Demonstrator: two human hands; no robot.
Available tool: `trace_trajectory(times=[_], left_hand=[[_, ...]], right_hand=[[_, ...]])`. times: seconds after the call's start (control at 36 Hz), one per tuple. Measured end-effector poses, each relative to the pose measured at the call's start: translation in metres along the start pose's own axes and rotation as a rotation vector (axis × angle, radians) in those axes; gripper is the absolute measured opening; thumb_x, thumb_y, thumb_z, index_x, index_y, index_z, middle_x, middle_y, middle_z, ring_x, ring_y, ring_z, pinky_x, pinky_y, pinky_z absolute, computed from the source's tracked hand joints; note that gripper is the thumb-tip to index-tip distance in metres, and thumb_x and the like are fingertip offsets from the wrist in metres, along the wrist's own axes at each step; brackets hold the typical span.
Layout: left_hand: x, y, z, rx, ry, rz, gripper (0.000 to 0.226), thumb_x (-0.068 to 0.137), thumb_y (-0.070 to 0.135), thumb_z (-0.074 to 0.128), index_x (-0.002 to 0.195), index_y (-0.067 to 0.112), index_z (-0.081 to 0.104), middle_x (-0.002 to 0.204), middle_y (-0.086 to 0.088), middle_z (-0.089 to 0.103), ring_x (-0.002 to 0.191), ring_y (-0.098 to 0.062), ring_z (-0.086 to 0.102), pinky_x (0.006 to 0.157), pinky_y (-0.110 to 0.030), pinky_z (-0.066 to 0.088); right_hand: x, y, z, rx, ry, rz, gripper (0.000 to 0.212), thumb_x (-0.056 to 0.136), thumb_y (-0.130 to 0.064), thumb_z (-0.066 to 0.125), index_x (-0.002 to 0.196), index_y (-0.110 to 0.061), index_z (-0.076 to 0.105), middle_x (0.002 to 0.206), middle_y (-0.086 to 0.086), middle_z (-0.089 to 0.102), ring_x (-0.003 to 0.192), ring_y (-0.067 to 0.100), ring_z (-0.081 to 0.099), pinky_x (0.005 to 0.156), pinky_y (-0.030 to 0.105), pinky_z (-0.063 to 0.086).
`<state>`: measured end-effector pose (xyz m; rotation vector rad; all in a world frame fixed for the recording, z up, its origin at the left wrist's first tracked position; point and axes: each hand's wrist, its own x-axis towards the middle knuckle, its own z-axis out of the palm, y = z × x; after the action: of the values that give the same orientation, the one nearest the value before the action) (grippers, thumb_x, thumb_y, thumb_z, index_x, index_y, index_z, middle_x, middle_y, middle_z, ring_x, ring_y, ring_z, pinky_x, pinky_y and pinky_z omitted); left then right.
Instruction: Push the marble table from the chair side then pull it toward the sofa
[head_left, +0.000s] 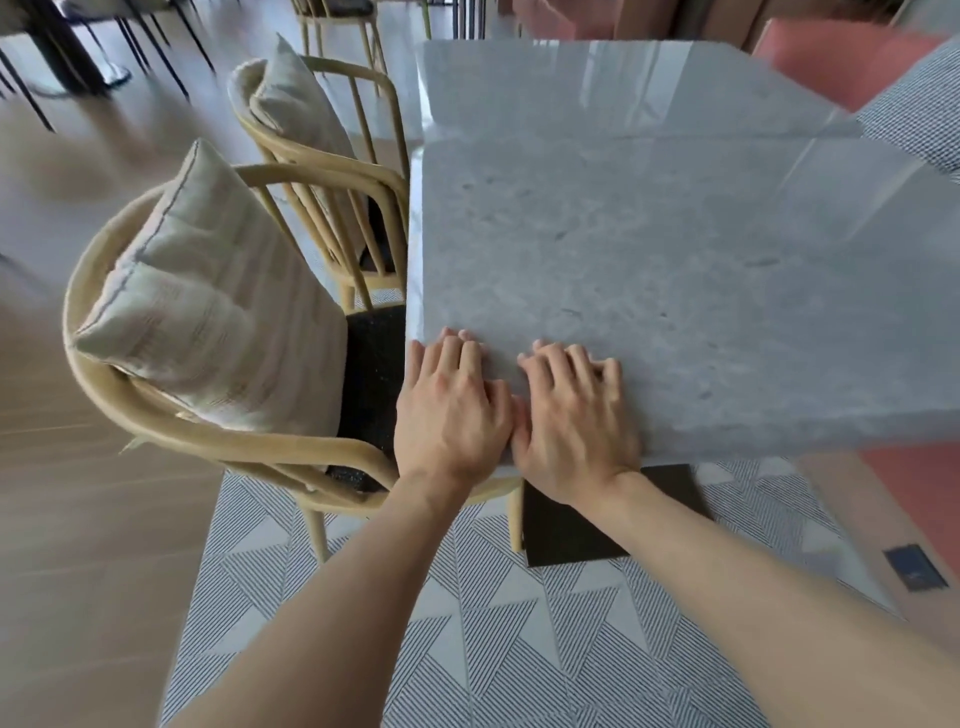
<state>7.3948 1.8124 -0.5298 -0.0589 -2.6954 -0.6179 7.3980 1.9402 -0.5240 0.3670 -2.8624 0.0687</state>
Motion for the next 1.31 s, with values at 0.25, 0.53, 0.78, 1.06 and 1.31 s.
trace_trajectory(times=[0.25, 0.53, 0.78, 1.06, 1.31], left_hand=[[0.0, 0.0, -0.001, -0.002, -0.008, 0.007, 0.043, 0.084, 0.026, 0.033, 0.103, 0.002, 0.063, 0.112, -0.013, 0.064, 0.114, -0.034, 0.056, 0.108, -0.048, 0.037], [0.003, -0.005, 0.004, 0.005, -0.02, 0.013, 0.043, 0.084, 0.024, 0.036, 0.106, -0.003, 0.061, 0.114, -0.019, 0.064, 0.111, -0.038, 0.056, 0.107, -0.049, 0.037], [0.004, -0.001, -0.005, 0.031, -0.106, 0.032, 0.048, 0.086, 0.027, 0.033, 0.11, -0.006, 0.059, 0.116, -0.022, 0.062, 0.117, -0.041, 0.053, 0.108, -0.053, 0.034], [0.043, 0.01, -0.077, 0.142, -0.555, 0.022, 0.036, 0.099, 0.035, 0.04, 0.121, 0.014, 0.059, 0.126, -0.013, 0.064, 0.108, -0.033, 0.063, 0.081, -0.036, 0.05], [0.13, 0.148, -0.213, -0.278, -0.457, 0.085, 0.033, 0.1, 0.036, 0.052, 0.121, 0.014, 0.066, 0.123, -0.012, 0.068, 0.114, -0.029, 0.063, 0.091, -0.037, 0.047]], right_hand=[[0.001, -0.001, 0.004, 0.018, 0.044, 0.001, 0.042, 0.091, -0.038, 0.038, 0.119, -0.015, 0.06, 0.128, 0.005, 0.061, 0.114, 0.027, 0.055, 0.094, 0.047, 0.04], [-0.001, -0.003, 0.002, -0.004, 0.007, 0.024, 0.045, 0.092, -0.038, 0.03, 0.12, -0.017, 0.058, 0.134, 0.003, 0.057, 0.119, 0.026, 0.051, 0.098, 0.045, 0.037], [-0.008, -0.009, -0.002, 0.057, -0.018, 0.062, 0.045, 0.098, -0.032, 0.03, 0.133, -0.014, 0.052, 0.147, 0.007, 0.049, 0.137, 0.027, 0.042, 0.114, 0.046, 0.029], [-0.038, 0.014, -0.094, 0.088, -0.421, 0.139, 0.054, 0.103, -0.03, 0.038, 0.151, -0.006, 0.029, 0.162, 0.01, 0.024, 0.147, 0.029, 0.027, 0.12, 0.047, 0.023], [-0.022, 0.142, -0.325, 0.174, -0.232, 0.475, 0.047, 0.103, -0.037, 0.044, 0.139, -0.006, 0.048, 0.148, 0.009, 0.046, 0.134, 0.027, 0.044, 0.103, 0.035, 0.036]])
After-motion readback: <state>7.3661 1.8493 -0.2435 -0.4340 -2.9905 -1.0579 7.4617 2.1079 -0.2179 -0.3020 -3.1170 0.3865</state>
